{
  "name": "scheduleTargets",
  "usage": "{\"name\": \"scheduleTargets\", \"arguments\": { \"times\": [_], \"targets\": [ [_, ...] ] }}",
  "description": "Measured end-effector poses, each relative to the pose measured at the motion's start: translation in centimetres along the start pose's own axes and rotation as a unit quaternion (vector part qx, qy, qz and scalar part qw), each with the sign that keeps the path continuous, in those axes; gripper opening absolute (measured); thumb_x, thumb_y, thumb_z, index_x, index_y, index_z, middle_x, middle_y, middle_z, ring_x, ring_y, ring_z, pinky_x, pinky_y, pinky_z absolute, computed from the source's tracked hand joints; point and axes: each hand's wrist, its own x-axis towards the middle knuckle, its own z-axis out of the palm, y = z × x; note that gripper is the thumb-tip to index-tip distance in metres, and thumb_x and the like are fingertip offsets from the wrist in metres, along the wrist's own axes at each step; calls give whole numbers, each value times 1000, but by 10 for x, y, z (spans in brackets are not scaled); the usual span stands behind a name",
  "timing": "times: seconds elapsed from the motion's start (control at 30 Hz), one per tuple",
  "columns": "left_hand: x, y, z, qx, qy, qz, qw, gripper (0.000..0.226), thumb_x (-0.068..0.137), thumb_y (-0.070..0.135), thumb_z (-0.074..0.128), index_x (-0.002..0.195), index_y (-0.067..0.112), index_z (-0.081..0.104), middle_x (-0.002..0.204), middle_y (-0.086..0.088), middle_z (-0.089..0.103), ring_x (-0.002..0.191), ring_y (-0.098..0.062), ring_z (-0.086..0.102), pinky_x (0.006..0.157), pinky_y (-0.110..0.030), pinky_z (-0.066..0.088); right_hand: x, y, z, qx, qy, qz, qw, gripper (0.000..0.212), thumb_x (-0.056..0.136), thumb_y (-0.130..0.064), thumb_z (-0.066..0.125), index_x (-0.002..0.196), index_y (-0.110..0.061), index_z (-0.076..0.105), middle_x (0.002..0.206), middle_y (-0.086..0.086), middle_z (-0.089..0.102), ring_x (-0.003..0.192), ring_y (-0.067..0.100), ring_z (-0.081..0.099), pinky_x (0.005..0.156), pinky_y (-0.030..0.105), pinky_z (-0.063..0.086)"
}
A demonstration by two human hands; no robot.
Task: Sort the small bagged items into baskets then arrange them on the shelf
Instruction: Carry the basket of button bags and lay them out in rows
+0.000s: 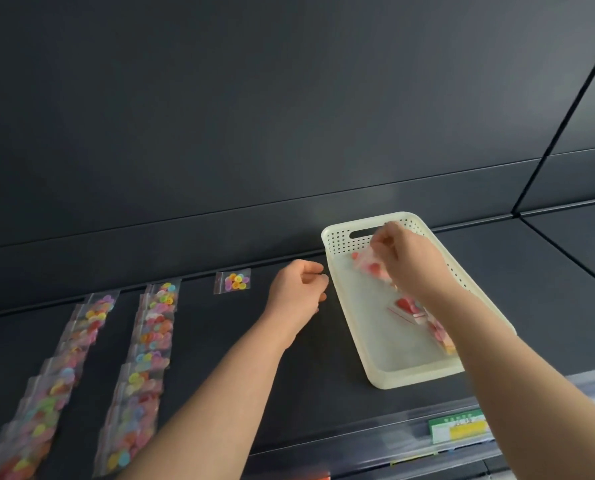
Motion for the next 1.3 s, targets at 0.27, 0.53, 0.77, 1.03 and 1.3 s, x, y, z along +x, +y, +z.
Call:
{"name": "scheduleTargets", "arguments": {
  "times": [0.27,0.53,0.77,1.03,1.3],
  "targets": [
    [-12,-9,-51,-79,-21,13,997,14,93,29,66,102,19,70,87,8,71,79,-4,66,70,-23,55,-8,-80,25,102,-75,-51,991,5,84,-23,67,84,-26,63,74,-6,69,67,12,65,66,28,51],
    [-20,-55,-96,-143,76,-54,985,9,96,18,62,97,13,69,85,1,68,72,-7,64,67,-24,56,-30,-99,87,424,-231,147,863,32,98,-37,48,104,-10,65,86,8,72,72,15,70,69,29,56],
    [-20,-76,-110,-131,84,-87,984,8,96,19,62,95,16,69,89,-1,69,80,-11,65,72,-26,57,-38,-104,112,316,-186,117,923,18,88,-27,67,78,-13,71,70,2,71,68,14,68,74,31,58],
    [-8,-88,-112,-133,111,-103,979,8,96,16,61,95,13,69,88,-2,68,79,-11,64,69,-25,56,-36,-103,121,387,-201,158,886,16,90,-20,65,104,-14,65,86,7,73,78,17,71,70,25,57],
    [13,-98,-116,-53,163,-102,980,10,98,14,58,97,12,68,88,-1,68,79,-11,68,72,-30,61,-18,-109,160,243,-105,125,956,37,84,-15,67,121,-18,61,80,-6,71,78,8,64,73,23,49]
  ]
}}
